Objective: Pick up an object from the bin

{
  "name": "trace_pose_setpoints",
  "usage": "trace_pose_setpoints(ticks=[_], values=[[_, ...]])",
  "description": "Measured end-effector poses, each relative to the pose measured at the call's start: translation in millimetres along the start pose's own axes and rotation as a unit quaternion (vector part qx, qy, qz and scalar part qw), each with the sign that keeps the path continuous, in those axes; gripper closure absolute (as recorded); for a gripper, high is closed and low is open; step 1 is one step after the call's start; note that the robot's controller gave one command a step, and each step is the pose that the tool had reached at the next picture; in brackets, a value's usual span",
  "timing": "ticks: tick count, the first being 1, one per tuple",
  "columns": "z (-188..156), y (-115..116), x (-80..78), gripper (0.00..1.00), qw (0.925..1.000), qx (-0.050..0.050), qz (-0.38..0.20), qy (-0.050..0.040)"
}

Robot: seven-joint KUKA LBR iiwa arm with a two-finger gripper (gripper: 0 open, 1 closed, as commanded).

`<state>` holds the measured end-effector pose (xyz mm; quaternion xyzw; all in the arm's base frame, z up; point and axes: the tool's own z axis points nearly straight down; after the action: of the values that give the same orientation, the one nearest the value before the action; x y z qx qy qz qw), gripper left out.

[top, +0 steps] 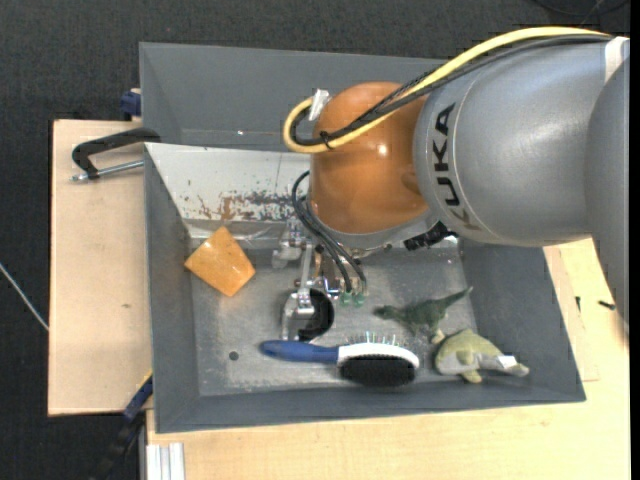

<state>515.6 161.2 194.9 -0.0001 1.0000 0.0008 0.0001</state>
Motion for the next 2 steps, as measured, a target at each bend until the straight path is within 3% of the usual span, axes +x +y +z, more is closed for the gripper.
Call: trace_pose_setpoints(ticks=[1,2], values=[[123.6,-32.5,8.1,0.00,0.9877,-0.001,-0.156,-0.0033],[120.7,-32.4,5.6,1.00,0.9879,-0.001,-0.155,-0.0073]])
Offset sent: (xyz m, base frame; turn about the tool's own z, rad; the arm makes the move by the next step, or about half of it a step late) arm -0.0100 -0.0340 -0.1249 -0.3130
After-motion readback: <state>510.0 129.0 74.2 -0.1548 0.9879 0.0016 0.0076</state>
